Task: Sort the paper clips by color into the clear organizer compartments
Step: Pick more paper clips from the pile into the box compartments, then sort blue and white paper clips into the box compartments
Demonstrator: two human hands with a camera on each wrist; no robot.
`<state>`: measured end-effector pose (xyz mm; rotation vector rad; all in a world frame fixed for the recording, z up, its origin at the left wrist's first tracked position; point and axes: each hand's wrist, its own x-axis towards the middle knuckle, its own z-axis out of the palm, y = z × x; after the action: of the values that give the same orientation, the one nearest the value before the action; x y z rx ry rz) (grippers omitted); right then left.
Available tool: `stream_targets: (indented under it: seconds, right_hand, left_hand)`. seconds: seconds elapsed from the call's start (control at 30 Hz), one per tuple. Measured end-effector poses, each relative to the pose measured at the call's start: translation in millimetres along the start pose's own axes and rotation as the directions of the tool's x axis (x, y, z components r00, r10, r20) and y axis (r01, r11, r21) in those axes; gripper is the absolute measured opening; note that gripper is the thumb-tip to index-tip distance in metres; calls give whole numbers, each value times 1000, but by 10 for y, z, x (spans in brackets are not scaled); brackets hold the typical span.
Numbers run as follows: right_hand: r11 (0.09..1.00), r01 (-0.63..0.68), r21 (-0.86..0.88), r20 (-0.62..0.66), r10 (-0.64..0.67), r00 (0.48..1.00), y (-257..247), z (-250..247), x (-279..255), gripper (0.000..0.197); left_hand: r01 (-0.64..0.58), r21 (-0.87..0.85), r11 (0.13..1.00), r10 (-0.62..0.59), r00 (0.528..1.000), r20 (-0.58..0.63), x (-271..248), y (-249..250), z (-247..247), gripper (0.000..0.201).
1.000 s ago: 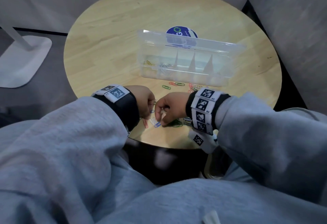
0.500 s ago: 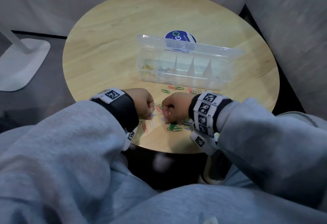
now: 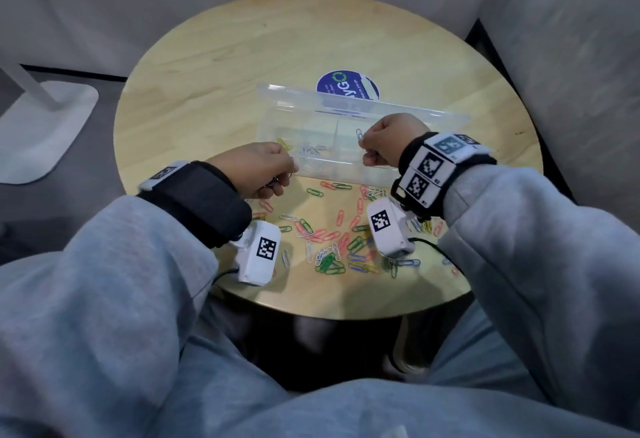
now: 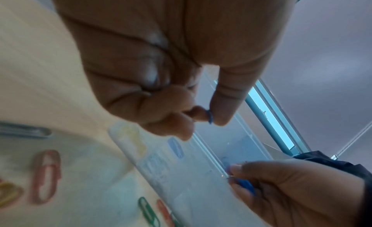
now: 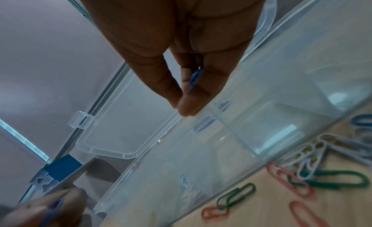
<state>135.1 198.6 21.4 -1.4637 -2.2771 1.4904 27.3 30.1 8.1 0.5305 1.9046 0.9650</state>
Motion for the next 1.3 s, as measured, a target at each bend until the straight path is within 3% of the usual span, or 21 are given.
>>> stream_targets:
  seconds: [0.1, 0.17, 0.27, 0.43, 0.57, 0.67, 0.7, 0.77, 0.87, 0.97, 1.03, 1.1, 1.2, 1.3]
  right_hand:
    - [997, 63, -52, -21, -64, 998, -11, 57, 62, 12]
    - [993, 81, -83, -1, -82, 997, 31, 45, 51, 30]
    - [991, 129, 29, 62, -130, 990, 134, -33, -62, 32]
    - [953, 295, 70, 41, -298, 954, 383, -334, -321, 23]
    - [958, 256, 130, 55, -265, 963, 608, -565, -408, 22]
    - [961, 217, 169, 16, -223, 975, 720, -683, -397, 17]
    - [966, 206, 158, 13, -210, 978, 747, -703, -393, 15]
    - [980, 188, 65, 32, -191, 981, 802, -712, -384, 15]
    - [950, 219, -223, 108, -200, 974, 869, -680, -378, 15]
    - [878, 213, -428, 158, -159, 975, 933, -672, -353, 9]
    - [832, 185, -524, 168, -112, 979, 979, -669, -323, 16]
    - [777, 165, -607, 176, -71, 982, 1012, -675, -303, 23]
    - [728, 124, -675, 153, -26, 988, 1038, -734, -310, 26]
    - [713, 75, -697, 117, 9, 993, 1076, -793, -334, 28]
  left_hand:
    - [-27, -69, 997, 21, 996, -85, 45, 97, -4, 26]
    - [-48, -111, 993, 35, 993, -116, 82, 185, 18, 25]
    - [-68, -126, 990, 54, 992, -112, 145, 342, 167, 24]
    - [-96, -185, 978, 74, 990, -120, 266, 608, 503, 23]
    - [-105, -187, 977, 76, 985, -155, 347, 688, 670, 19]
    - [-123, -75, 990, 104, 972, -211, 348, 697, 731, 9]
    - [-142, -42, 989, 130, 968, -214, 353, 690, 740, 3]
    - [-186, 17, 982, 185, 960, -208, 363, 666, 755, 20]
    - [-290, 123, 949, 311, 923, -225, 234, 641, 808, 13]
    - [-354, 357, 864, 439, 877, -193, 84, 588, 864, 7]
    - [-320, 584, 746, 421, 906, -43, 23, 563, 951, 11]
    - [-275, 763, 586, 323, 942, 91, 33, 525, 1101, 22]
    - [-190, 869, 456, 237, 968, 88, 132, 483, 1306, 33]
    - [-138, 913, 383, 249, 968, 42, 206, 514, 1401, 30]
